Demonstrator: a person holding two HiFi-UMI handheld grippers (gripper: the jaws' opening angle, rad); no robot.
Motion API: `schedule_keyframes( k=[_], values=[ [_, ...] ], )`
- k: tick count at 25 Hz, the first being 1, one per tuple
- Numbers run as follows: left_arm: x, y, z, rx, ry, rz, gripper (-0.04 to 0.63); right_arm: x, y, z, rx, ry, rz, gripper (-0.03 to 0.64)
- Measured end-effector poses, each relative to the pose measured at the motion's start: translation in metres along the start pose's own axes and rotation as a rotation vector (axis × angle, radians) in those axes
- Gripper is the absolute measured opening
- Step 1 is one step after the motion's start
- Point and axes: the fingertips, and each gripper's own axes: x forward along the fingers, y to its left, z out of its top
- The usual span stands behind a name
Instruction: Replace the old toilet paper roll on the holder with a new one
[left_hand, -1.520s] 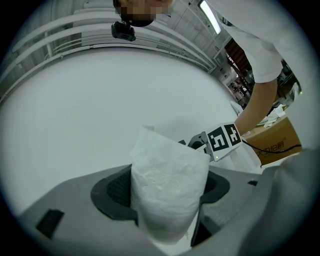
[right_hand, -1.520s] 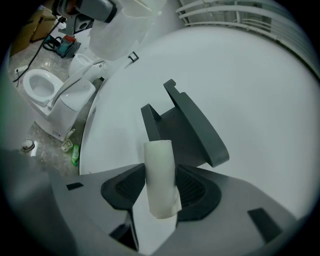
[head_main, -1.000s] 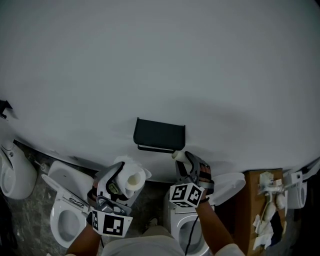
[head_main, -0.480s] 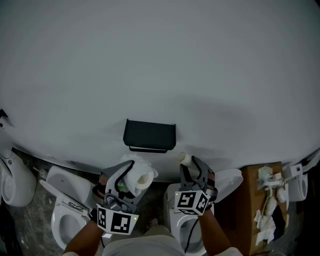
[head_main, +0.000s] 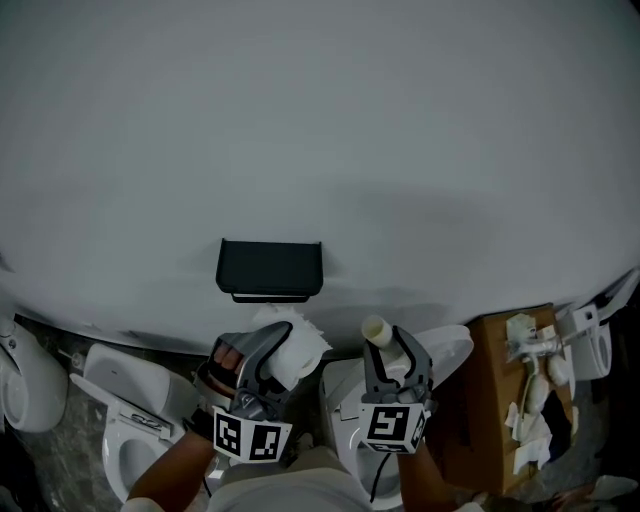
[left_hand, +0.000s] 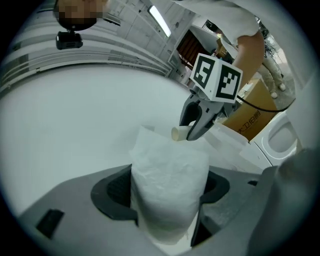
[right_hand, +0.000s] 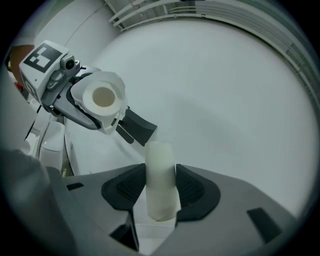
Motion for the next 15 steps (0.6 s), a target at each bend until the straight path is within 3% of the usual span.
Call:
schedule_keyframes(
  k=[10, 15],
  values=[
    [0.047, -0.032, 0.023, 0.179, -0.026, -0.060, 0.331, -0.023, -0.023, -0.020, 0.037, 0.018, -0.024, 0.187],
    [0.070, -0.047, 0.025, 0.287, 0.019, -0.073, 0.331, -0.025, -0.033, -0.032, 0.050, 0.018, -0.026, 0.187]
  ],
)
